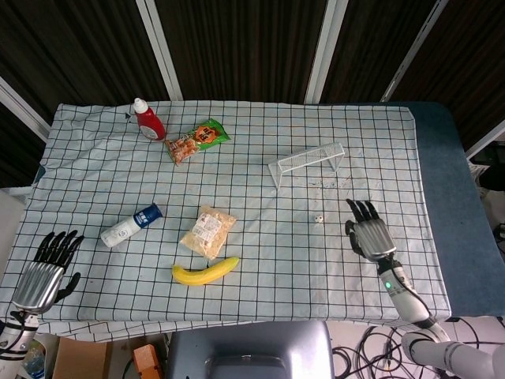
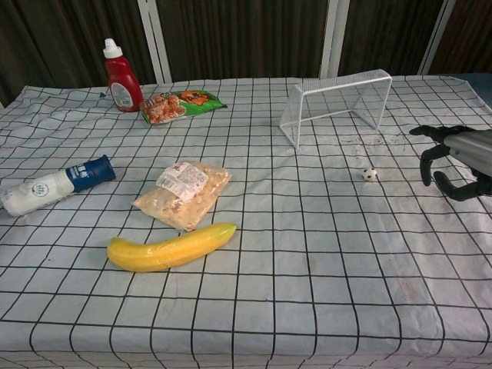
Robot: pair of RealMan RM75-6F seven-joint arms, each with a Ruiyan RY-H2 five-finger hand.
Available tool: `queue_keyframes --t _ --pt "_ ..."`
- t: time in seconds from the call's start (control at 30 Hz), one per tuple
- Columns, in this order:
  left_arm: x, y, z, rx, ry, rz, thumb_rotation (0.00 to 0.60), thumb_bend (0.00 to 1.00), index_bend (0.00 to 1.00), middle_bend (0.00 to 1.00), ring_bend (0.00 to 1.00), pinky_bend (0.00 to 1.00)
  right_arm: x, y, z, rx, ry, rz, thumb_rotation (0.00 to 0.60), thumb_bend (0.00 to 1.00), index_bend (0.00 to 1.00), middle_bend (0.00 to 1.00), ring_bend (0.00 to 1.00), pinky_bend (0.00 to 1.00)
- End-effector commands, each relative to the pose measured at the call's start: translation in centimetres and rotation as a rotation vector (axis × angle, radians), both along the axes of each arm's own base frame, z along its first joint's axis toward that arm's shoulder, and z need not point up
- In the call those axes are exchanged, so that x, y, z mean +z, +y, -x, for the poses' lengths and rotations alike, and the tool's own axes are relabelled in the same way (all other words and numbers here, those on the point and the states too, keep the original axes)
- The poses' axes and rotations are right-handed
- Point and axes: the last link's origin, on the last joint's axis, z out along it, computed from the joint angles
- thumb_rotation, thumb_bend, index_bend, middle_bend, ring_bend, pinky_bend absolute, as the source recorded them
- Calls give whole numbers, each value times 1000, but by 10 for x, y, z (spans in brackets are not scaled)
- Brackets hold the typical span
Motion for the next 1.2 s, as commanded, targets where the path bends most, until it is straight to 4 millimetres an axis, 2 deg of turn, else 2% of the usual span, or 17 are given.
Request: queue_keyframes --t 0.03,0.37,0.73,0.83,0.97,1.0,1.03,1.1,1.2 --pt "-1 0 0 6 0 3 600 410 0 32 0 37 -8 -1 -5 19 -8 -13 600 650 498 0 0 0" --pt "-4 3 2 26 7 21 600 410 0 31 0 37 -27 -8 -15 36 -7 -42 600 650 499 0 0 0" --pt "-4 6 -1 12 26 32 600 411 0 24 0 38 -34 -14 -20 45 4 -31 600 650 486 0 0 0" --pt "-4 6 0 12 27 34 600 410 0 24 0 37 -39 -22 -25 40 5 -29 600 650 383 0 0 0" --pt "-2 6 1 16 35 31 600 410 0 24 0 37 -45 -35 -30 24 52 -8 600 639 102 0 0 0" --pt "-1 6 2 18 36 30 600 410 0 25 0 37 -45 -39 -32 21 75 5 600 598 37 0 0 0" --pt "-1 6 2 19 37 28 600 410 0 25 0 37 -46 -42 -36 23 86 26 600 548 11 0 0 0" --pt "0 5 2 19 36 26 600 410 0 25 0 37 -45 -45 -46 41 46 68 600 370 0 0 0 0" --pt "0 3 2 18 34 23 600 409 0 26 0 37 -34 -43 -59 122 -70 166 600 268 0 0 15 0"
